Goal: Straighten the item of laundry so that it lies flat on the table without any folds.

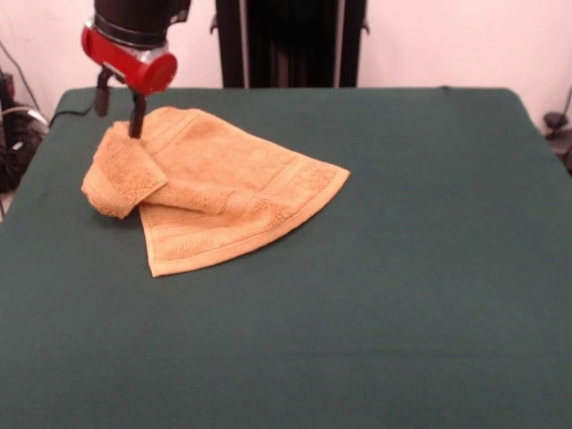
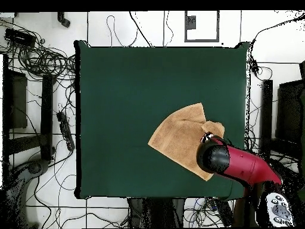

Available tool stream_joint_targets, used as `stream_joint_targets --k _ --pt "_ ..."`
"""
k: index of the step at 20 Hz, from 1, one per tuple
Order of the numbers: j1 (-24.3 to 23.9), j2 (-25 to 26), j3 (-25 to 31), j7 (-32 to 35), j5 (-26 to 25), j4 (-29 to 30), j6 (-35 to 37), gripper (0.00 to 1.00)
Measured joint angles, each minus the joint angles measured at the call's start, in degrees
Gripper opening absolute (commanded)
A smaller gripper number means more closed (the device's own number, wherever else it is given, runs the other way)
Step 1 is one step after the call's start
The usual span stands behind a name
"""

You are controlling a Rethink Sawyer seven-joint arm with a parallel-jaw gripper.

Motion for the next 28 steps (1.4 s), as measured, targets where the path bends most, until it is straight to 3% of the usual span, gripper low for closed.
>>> stream_joint_targets --k 9,20,28 --pt "-1.5 0.0 6.1 0.0 -1.5 0.0 0.0 1.00" --pt "-8.8 1.3 16.1 0.0 -8.5 -1.0 0.0 1.00" --pt "-10.5 2.5 17.8 0.0 -12.9 -1.8 0.0 1.00"
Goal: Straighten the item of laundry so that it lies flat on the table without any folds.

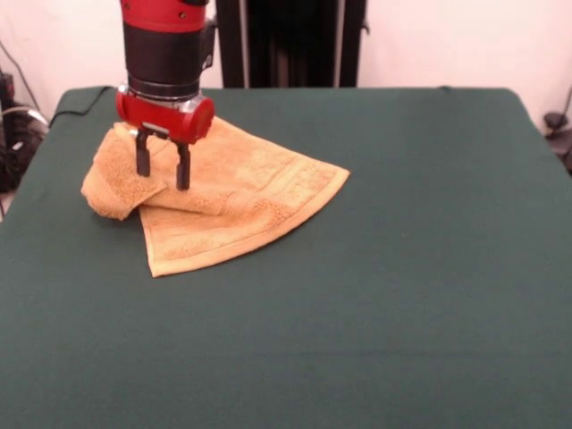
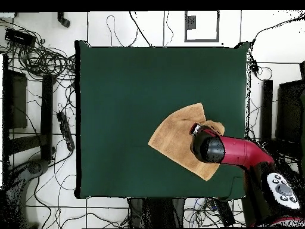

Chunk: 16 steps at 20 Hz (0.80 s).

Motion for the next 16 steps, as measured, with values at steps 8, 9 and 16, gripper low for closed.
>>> stream_joint_targets --k 8,9,16 --pt "-0.3 0.7 0.8 0.0 -3.3 -0.5 0.0 1.00" --pt "-0.4 0.7 1.1 0.0 -3.6 -0.6 0.0 1.00" --pt "-0.7 0.6 1.5 0.0 -5.1 -0.7 0.0 1.00"
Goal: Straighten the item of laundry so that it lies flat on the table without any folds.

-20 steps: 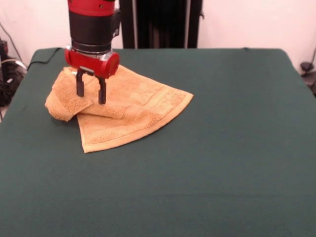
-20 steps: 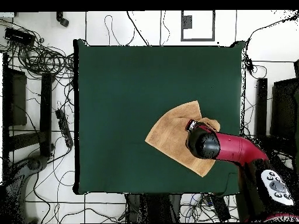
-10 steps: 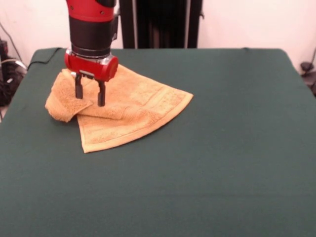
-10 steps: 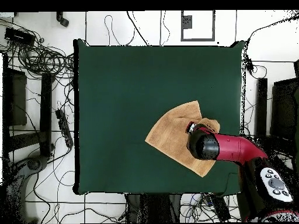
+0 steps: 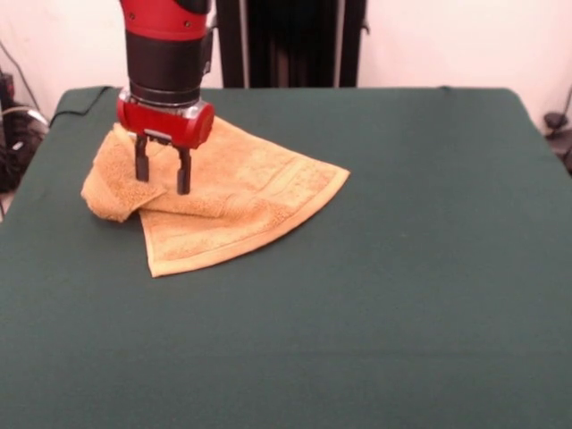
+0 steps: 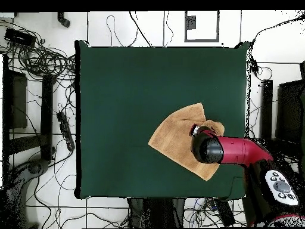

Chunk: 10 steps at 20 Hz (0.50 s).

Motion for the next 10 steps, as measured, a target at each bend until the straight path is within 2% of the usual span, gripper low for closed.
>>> stream_joint_targets --k 10 --pt "-1.3 -1.6 0.0 0.0 -0.8 0.0 0.0 1.00"
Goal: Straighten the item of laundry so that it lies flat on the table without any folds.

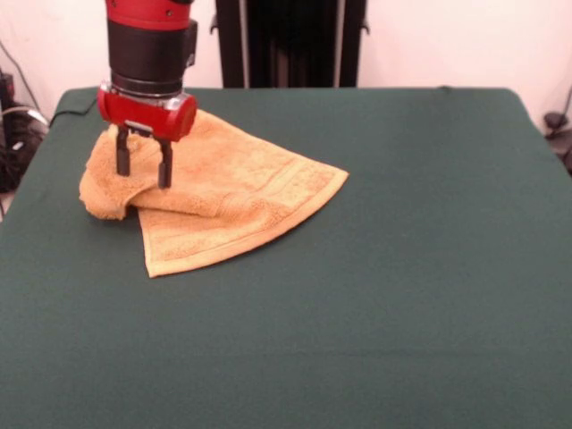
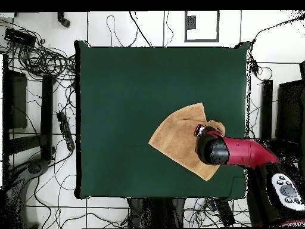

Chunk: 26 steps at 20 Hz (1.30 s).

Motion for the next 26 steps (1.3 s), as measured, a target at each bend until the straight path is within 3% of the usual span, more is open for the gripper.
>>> stream_joint_targets --k 10,11,26 --pt "-0.2 -2.6 0.0 0.0 -0.4 0.0 0.0 1.00" --pt "-0.2 -2.8 0.0 0.0 -0.6 0.0 0.0 0.00" --pt "-0.2 -3.0 0.0 0.0 -2.5 -0.1 0.0 0.00"
